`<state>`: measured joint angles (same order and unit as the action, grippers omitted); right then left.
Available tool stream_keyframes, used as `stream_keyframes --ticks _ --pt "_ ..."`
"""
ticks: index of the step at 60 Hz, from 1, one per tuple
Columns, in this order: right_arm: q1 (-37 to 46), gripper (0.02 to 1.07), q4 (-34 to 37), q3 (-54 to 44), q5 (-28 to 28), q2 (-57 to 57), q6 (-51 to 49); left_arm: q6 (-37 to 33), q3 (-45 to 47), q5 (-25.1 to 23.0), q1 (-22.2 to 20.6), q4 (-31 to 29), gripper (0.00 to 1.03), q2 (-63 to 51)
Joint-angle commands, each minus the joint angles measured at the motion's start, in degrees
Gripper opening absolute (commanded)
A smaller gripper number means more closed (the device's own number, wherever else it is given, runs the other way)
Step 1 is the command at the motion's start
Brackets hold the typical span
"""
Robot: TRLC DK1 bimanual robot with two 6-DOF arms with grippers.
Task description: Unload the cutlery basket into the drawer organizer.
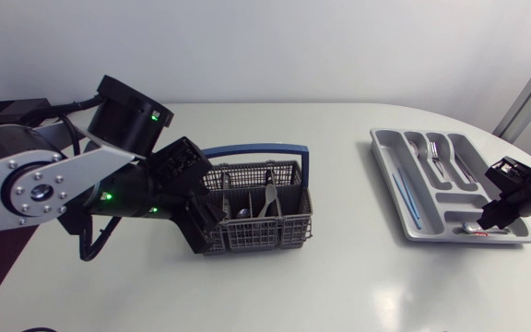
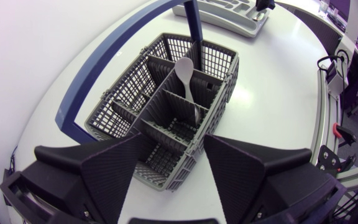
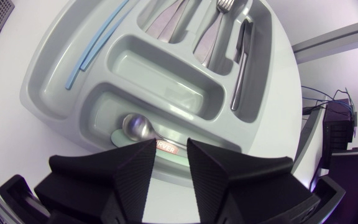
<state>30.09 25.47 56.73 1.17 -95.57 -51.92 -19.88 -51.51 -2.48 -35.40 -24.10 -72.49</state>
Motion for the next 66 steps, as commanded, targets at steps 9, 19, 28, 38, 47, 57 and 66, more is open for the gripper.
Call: stream_keyframes --ticks 9,19,28,38,47,57,66 --pt "-0.91 0.77 2.21 -3.12 -0.47 6.27 -0.29 0.54 -1.93 0.28 -0.46 -0.07 0.70 -0.99" --pt "-6.53 0.83 3.18 -10.24 -0.11 17.43 -0.55 -4.82 -2.99 0.28 -2.57 0.98 0.70 -0.99" --pt "-11.01 0.84 3.53 -14.45 0.06 23.67 -0.20 -13.78 -3.87 2.92 -5.47 3.36 0.70 -2.13" --pt "-14.71 0.87 3.88 -17.00 0.15 27.45 0.86 -24.24 -5.36 6.70 -8.64 5.99 0.70 -5.47" --pt "-16.99 0.89 4.58 -18.76 0.59 30.09 1.03 -31.45 -6.85 8.28 -11.36 6.78 0.70 -8.37" --pt "-19.71 0.89 4.58 -20.43 0.68 32.46 1.82 -38.74 -9.23 10.48 -13.73 6.87 0.70 -12.41" --pt "-22.00 0.89 4.41 -21.40 0.68 33.52 2.97 -43.67 -12.48 12.68 -14.88 6.87 0.59 -17.07"
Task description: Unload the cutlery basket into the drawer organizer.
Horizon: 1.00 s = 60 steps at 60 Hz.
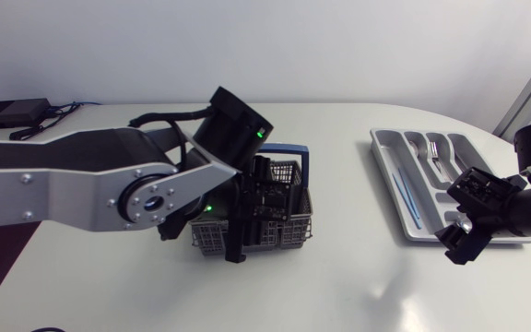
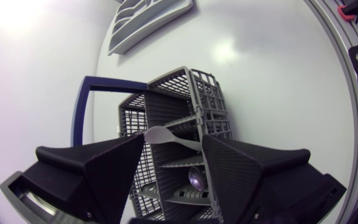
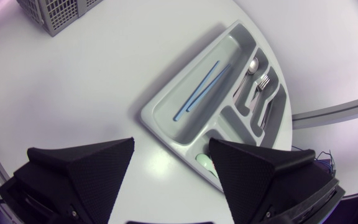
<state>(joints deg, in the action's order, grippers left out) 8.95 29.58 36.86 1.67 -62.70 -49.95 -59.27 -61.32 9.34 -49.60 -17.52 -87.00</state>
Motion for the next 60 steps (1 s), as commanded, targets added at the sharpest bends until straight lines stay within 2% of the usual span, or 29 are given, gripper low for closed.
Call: stream_keyframes --ticks 1,10,34,49,55,60 --pt "-0.95 0.89 0.30 -1.62 0.17 0.73 1.00 -4.90 -3.19 1.12 -0.76 0.20 0.58 -3.17" --pt "-1.30 0.89 0.04 -2.50 0.26 1.17 0.82 -9.99 -5.74 2.43 -0.32 0.47 0.48 -6.95" --pt "-1.30 0.89 -0.58 -3.81 1.49 1.17 0.21 -20.45 -10.66 7.88 1.97 0.38 0.46 -13.81" --pt "-1.22 0.89 -1.90 -4.34 1.67 1.00 -0.14 -22.82 -12.33 8.23 1.97 -1.47 0.24 -15.22" --pt "-0.78 0.89 -1.99 -4.43 1.67 1.09 -0.32 -22.91 -12.86 8.59 1.79 -2.70 0.12 -15.48" --pt "-0.34 0.89 -1.99 -4.69 1.76 1.17 -0.85 -22.82 -12.86 8.67 1.44 -3.31 0.07 -14.86"
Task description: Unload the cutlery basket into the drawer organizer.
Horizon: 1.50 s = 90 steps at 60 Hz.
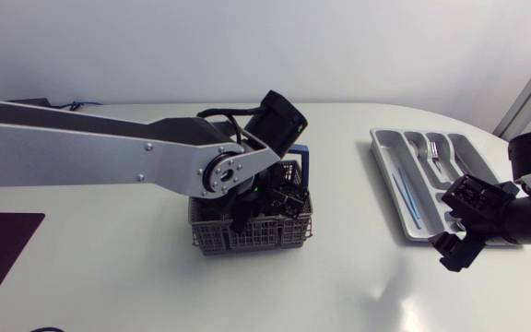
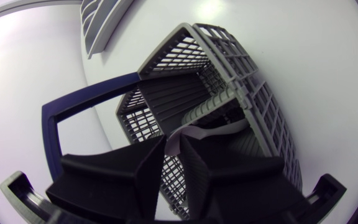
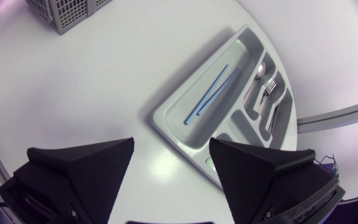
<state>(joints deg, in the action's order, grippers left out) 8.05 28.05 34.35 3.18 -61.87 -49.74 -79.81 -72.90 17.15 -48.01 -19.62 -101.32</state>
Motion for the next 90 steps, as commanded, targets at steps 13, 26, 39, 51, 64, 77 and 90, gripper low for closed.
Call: stream_keyframes --ticks 13,26,39,51,64,77,90 --pt "0.73 0.89 -0.37 -2.62 0.25 2.19 -1.33 -1.22 0.04 1.75 -1.30 -3.23 0.04 2.09" --pt "0.47 0.89 0.34 -3.59 0.25 5.09 -1.15 0.45 3.03 2.54 -2.18 -3.15 0.04 6.92" --pt "-0.94 0.89 2.18 -3.76 1.39 8.69 0.52 2.12 5.23 2.98 -3.06 -3.15 0.04 13.60" --pt "-3.66 0.89 4.55 -3.23 3.76 14.84 3.07 5.46 3.73 4.30 -3.85 -5.78 0.04 19.32" --pt "-9.55 0.89 7.81 -1.13 8.51 22.40 8.87 26.29 -6.73 4.39 -5.17 -16.51 0.04 17.21" --pt "-17.90 0.89 6.75 1.95 10.88 23.19 17.74 47.73 -12.79 2.72 -6.13 -19.23 0.04 11.67" --pt "-27.65 0.89 0.77 1.51 9.56 22.32 22.40 68.30 -23.51 -11.17 -2.79 -29.78 0.03 3.85"
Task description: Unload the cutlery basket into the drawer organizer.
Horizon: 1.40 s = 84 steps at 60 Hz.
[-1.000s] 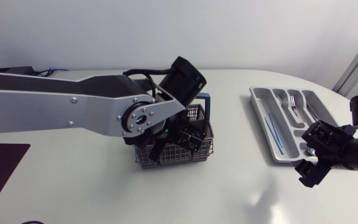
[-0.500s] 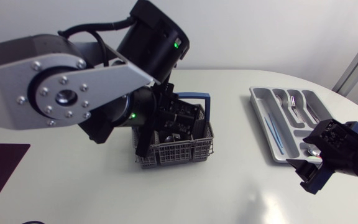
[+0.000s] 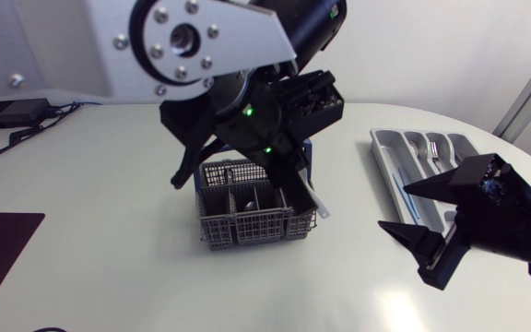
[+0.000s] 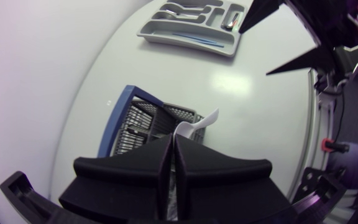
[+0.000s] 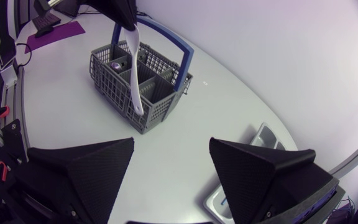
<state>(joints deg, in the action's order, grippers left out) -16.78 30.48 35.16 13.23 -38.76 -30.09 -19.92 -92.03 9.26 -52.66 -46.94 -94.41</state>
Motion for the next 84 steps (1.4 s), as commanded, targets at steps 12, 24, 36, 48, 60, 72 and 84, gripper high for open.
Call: stream_keyframes --ticks 12,24,36,48,60,72,84 --pt "-13.20 0.89 -8.16 -1.06 -7.08 -2.46 5.39 15.26 -6.41 -9.34 3.80 -3.60 0.03 -5.87" --pt "-21.55 0.89 -16.86 -2.99 -15.96 -7.64 5.39 18.25 -7.38 -13.74 5.47 -3.95 0.03 -6.58" --pt "-23.74 0.69 -24.85 -4.04 -18.95 -15.29 3.98 19.13 -7.46 -15.32 5.99 -4.57 0.03 -6.40" --pt "-23.83 0.49 -28.63 -3.08 -20.35 -19.07 2.22 19.22 -7.20 -16.02 5.99 -5.36 0.03 -6.05" --pt "-23.83 0.36 -30.13 -2.73 -20.71 -21.00 1.52 19.22 -7.20 -17.43 6.26 -5.88 0.03 -6.05" --pt "-23.83 0.16 -29.86 -1.23 -20.88 -21.88 1.35 19.13 -7.11 -17.43 6.17 -6.15 0.03 -6.05" --pt "-24.36 0.12 -29.07 -0.70 -20.97 -22.23 1.26 19.04 -7.02 -17.43 6.08 -6.24 0.03 -5.78"
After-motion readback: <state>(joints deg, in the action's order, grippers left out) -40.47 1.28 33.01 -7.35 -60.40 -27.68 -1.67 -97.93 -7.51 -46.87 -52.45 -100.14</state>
